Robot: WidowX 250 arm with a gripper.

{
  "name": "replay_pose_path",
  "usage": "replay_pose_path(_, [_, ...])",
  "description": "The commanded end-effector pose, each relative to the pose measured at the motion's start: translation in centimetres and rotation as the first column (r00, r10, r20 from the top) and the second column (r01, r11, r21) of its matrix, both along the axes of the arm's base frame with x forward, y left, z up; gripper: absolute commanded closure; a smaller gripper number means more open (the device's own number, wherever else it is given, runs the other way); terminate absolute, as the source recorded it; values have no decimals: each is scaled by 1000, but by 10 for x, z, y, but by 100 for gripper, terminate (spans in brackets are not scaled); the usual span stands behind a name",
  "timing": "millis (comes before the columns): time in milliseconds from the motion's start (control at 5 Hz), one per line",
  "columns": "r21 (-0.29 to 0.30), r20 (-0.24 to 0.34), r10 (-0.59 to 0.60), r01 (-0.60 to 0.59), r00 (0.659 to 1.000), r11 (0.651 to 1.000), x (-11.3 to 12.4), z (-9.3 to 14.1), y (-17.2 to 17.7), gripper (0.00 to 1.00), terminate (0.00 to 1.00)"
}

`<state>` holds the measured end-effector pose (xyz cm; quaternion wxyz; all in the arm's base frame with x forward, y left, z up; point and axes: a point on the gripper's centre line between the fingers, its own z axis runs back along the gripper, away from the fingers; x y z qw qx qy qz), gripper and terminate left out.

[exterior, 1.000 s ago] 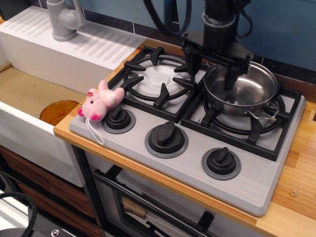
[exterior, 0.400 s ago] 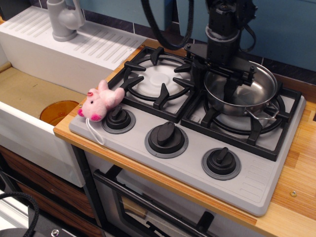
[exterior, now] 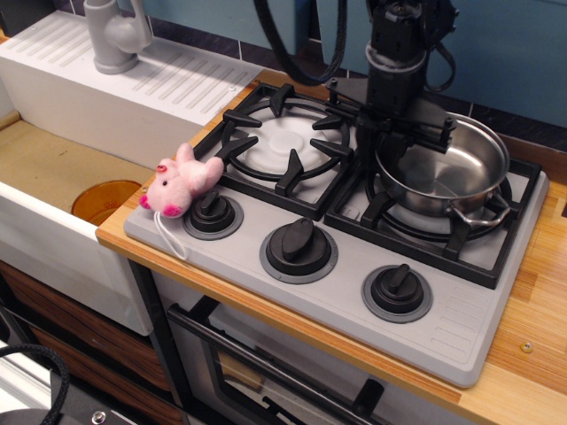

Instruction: Put pan on stove and put stuffedpig in pan

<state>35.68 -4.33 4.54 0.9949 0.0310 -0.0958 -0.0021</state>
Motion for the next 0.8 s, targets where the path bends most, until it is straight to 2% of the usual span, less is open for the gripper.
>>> replay_pose_path(0, [42, 0, -35, 35, 999, 998, 2, 52, 7, 100, 0])
replay_pose_path(200, [80, -25, -26, 28, 999, 996, -6, 83, 9, 100, 0])
replay_pose_path(600, [96, -62, -72, 78, 995, 992, -1, 106, 28, 100, 0])
